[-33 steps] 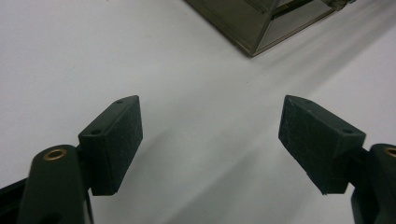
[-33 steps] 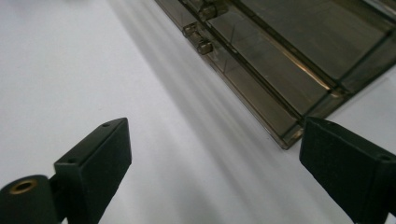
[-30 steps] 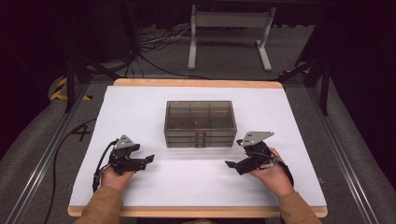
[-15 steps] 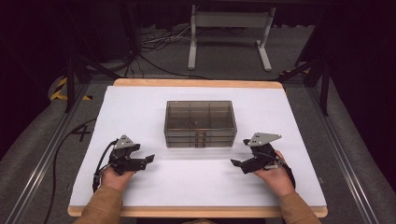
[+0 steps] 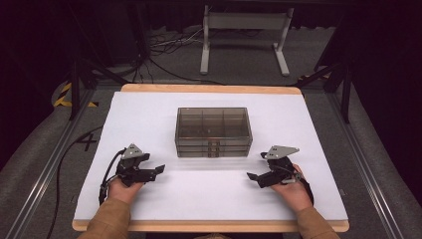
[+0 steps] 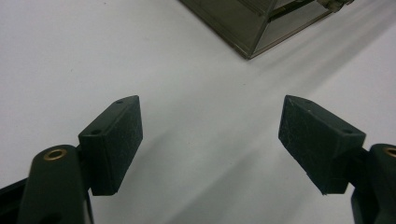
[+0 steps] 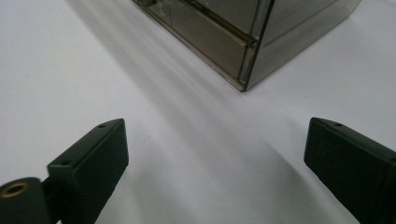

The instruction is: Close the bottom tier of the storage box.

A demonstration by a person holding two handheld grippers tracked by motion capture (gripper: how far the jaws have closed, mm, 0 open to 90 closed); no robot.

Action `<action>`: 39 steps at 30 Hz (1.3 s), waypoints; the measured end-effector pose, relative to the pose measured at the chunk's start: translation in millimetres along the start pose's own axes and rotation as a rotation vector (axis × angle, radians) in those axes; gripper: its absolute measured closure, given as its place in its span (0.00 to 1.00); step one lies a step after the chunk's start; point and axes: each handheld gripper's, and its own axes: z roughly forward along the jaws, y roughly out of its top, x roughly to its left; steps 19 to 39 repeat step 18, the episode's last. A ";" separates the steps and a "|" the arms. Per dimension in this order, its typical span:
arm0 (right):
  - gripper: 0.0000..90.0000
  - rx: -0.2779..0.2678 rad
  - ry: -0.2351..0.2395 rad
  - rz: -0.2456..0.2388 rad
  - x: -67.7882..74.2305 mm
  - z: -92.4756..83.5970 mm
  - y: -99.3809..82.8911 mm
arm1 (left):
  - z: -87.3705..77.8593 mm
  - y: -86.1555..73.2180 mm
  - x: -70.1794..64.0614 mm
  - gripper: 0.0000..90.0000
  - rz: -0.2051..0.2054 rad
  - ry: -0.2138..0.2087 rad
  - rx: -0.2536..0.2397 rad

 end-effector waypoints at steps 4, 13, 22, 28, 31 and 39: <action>0.07 -0.001 -0.003 -0.003 0.7 0.6 -1.1 | 0.1 0.0 -0.2 0.25 -0.001 -0.002 0.000; 0.07 0.015 -0.026 -0.019 3.4 1.8 -0.5 | 0.1 0.1 -0.3 0.25 0.001 -0.002 0.001; 0.07 0.020 -0.036 -0.016 3.5 2.0 -0.1 | 0.4 0.2 -0.4 0.25 0.002 0.001 0.002; 0.07 0.020 -0.036 -0.016 3.5 2.0 -0.1 | 0.4 0.2 -0.4 0.25 0.002 0.001 0.002; 0.07 0.020 -0.036 -0.016 3.5 2.0 -0.1 | 0.4 0.2 -0.4 0.25 0.002 0.001 0.002; 0.07 0.020 -0.036 -0.016 3.5 2.0 -0.1 | 0.4 0.2 -0.4 0.25 0.002 0.001 0.002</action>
